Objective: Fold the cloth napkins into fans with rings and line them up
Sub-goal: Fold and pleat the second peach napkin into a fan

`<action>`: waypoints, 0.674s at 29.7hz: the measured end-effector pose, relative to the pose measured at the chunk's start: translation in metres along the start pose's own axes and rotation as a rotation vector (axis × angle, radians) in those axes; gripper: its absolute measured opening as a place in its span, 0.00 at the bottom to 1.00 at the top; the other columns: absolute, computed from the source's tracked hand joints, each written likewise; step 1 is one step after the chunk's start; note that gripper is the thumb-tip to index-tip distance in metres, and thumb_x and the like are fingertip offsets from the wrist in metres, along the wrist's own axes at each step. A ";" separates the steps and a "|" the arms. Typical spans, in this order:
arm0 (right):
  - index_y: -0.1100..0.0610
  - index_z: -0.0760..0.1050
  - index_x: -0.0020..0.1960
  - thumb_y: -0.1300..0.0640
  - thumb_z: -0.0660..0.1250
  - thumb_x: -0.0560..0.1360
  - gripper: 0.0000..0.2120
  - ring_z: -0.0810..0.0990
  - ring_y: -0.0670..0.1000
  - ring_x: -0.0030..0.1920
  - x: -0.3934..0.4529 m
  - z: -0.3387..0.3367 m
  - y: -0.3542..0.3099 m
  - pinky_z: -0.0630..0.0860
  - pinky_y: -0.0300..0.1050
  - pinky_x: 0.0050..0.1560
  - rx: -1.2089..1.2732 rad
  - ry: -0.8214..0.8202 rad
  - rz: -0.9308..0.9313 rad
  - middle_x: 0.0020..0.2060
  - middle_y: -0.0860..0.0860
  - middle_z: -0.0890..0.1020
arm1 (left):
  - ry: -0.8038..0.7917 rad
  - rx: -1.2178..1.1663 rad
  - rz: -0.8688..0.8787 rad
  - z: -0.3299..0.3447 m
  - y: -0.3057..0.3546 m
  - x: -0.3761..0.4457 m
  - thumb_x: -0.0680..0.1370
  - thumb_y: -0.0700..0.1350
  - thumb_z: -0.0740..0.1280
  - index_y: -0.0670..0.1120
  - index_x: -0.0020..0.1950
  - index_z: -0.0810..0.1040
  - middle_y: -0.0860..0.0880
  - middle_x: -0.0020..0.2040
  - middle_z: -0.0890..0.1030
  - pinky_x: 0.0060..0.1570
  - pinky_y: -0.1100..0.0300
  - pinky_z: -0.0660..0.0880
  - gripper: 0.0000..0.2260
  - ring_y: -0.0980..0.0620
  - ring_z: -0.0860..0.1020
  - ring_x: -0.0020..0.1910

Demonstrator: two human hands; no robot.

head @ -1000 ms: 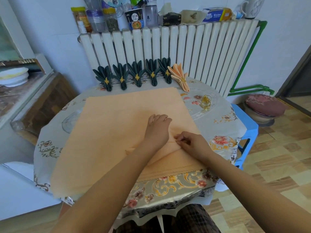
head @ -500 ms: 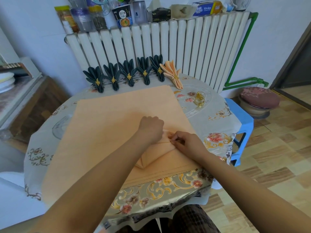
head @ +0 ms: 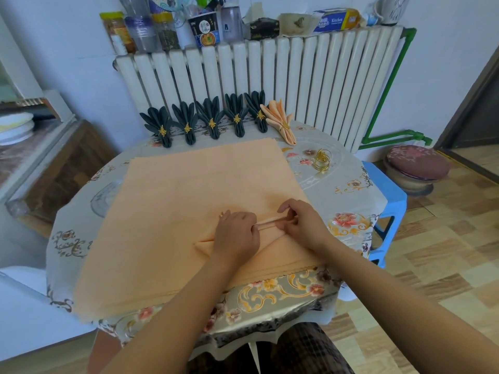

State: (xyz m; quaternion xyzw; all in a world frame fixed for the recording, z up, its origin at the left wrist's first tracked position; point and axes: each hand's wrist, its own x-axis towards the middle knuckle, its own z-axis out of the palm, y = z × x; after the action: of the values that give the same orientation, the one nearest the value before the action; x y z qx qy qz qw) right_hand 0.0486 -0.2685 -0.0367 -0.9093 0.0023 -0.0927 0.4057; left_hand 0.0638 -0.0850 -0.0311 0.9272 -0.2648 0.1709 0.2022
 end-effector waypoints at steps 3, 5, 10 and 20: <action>0.50 0.79 0.50 0.56 0.73 0.70 0.09 0.66 0.46 0.48 0.002 -0.001 -0.002 0.55 0.41 0.46 -0.199 0.008 -0.009 0.44 0.46 0.72 | -0.022 0.000 0.060 -0.002 -0.005 -0.004 0.70 0.43 0.60 0.45 0.35 0.75 0.50 0.32 0.78 0.57 0.39 0.74 0.06 0.47 0.77 0.33; 0.52 0.81 0.47 0.56 0.74 0.69 0.06 0.63 0.46 0.51 0.002 -0.001 -0.002 0.53 0.39 0.48 -0.228 0.034 -0.041 0.47 0.45 0.72 | -0.046 0.046 0.118 -0.004 -0.009 -0.005 0.72 0.44 0.59 0.45 0.36 0.77 0.50 0.36 0.81 0.60 0.39 0.73 0.09 0.48 0.80 0.37; 0.59 0.85 0.43 0.60 0.76 0.67 0.06 0.71 0.54 0.49 0.004 -0.002 0.001 0.63 0.44 0.52 -0.237 0.033 -0.209 0.41 0.50 0.78 | -0.140 0.172 0.103 -0.003 -0.014 -0.011 0.72 0.47 0.57 0.44 0.39 0.84 0.43 0.46 0.85 0.55 0.43 0.77 0.16 0.47 0.84 0.46; 0.59 0.84 0.46 0.66 0.71 0.71 0.07 0.75 0.45 0.41 -0.006 -0.007 0.013 0.70 0.35 0.45 -0.110 0.057 -0.230 0.39 0.50 0.80 | -0.037 -0.103 0.012 -0.004 -0.029 -0.015 0.75 0.50 0.65 0.43 0.42 0.85 0.48 0.35 0.74 0.35 0.58 0.70 0.13 0.48 0.72 0.39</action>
State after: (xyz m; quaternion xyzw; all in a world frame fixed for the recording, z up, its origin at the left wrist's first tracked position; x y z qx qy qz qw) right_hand 0.0426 -0.2817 -0.0425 -0.9215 -0.0853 -0.1639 0.3417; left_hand 0.0674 -0.0542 -0.0418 0.9170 -0.2827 0.1410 0.2434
